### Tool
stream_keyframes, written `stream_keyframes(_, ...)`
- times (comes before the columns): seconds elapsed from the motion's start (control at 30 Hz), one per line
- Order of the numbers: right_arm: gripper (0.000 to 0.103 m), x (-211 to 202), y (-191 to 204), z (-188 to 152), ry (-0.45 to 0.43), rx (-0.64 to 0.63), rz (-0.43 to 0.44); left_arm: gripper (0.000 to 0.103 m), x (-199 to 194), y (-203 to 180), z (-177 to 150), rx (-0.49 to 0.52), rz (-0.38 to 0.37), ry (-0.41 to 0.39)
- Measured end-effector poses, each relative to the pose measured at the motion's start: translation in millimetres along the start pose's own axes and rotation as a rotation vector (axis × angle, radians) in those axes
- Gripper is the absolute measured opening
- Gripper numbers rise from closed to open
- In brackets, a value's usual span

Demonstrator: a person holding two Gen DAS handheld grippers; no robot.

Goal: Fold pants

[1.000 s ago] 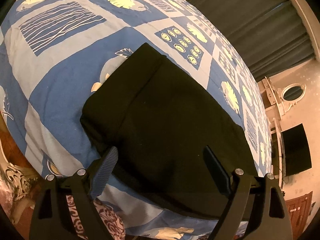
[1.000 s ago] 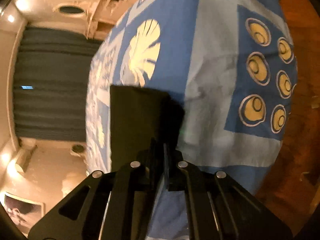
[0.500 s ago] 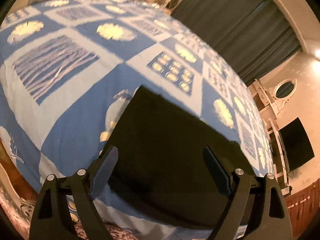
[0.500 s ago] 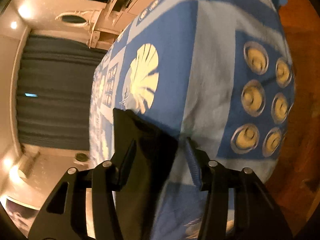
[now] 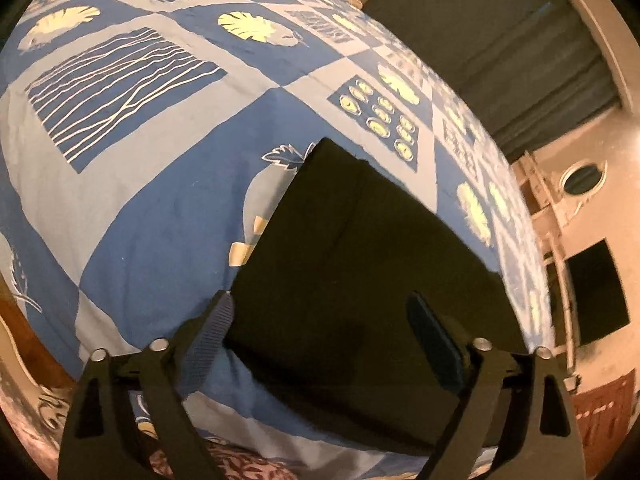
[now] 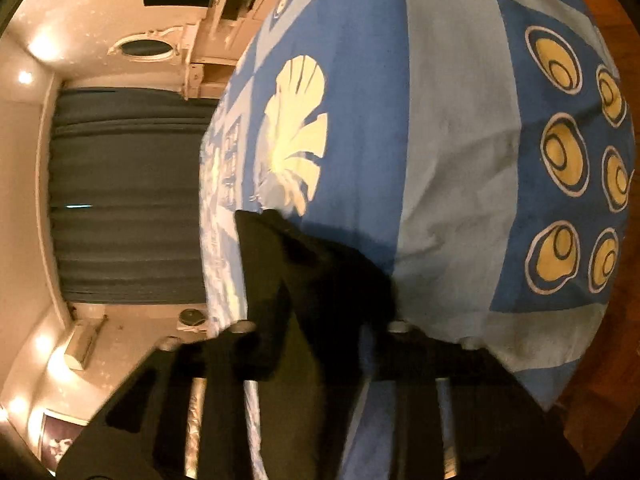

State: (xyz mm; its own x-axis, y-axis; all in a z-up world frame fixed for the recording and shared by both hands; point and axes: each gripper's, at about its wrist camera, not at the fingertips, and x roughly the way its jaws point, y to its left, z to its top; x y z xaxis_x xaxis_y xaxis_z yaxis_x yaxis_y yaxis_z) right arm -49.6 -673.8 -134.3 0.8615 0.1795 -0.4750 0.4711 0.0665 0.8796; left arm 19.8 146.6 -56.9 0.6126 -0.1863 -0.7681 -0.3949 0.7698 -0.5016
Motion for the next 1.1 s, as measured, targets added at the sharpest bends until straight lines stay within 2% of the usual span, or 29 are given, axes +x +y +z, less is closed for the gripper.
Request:
stream_keyframes(0.07,0.015,0.5,4.6,-0.2,0.002,-0.017,-0.017,0.091,7.1,5.6,-0.5,-0.012,0.016,0.040)
stream_keyframes(0.17,0.014,-6.4,16.2,-2.8,-0.006,-0.011,0.007,0.091,2.0,4.7,-0.3,-0.034,0.009,0.031)
stream_keyframes(0.23,0.013,-12.9,35.2,-6.4,-0.007,-0.058,0.003,0.091,0.5,2.7,1.5,-0.054,0.014,0.042)
stream_keyframes(0.33,0.013,-22.4,69.8,-17.7,0.013,-0.111,0.049,0.091,-8.0,-0.1,3.9,-0.076,-0.004,0.014)
stream_keyframes(0.47,0.013,-34.0,128.0,-48.2,0.053,-0.234,0.115,0.091,-20.4,-15.5,10.9,-0.023,-0.015,-0.039)
stream_keyframes(0.6,0.013,-37.8,192.8,-104.4,0.108,-0.396,0.186,0.091,-29.2,-27.3,13.3,0.014,-0.039,-0.069)
stream_keyframes(0.8,0.013,-22.8,254.8,-204.5,0.221,-0.630,0.222,0.091,-28.2,-32.0,9.6,-0.003,-0.080,-0.044)
stream_keyframes(0.93,0.013,3.7,266.5,-273.5,0.295,-0.755,0.189,0.091,-27.9,-36.0,4.6,-0.003,-0.095,-0.036)
stream_keyframes(1.1,0.013,47.8,247.1,-354.2,0.382,-0.867,0.097,0.091,-30.8,-40.0,3.1,0.004,-0.117,-0.037)
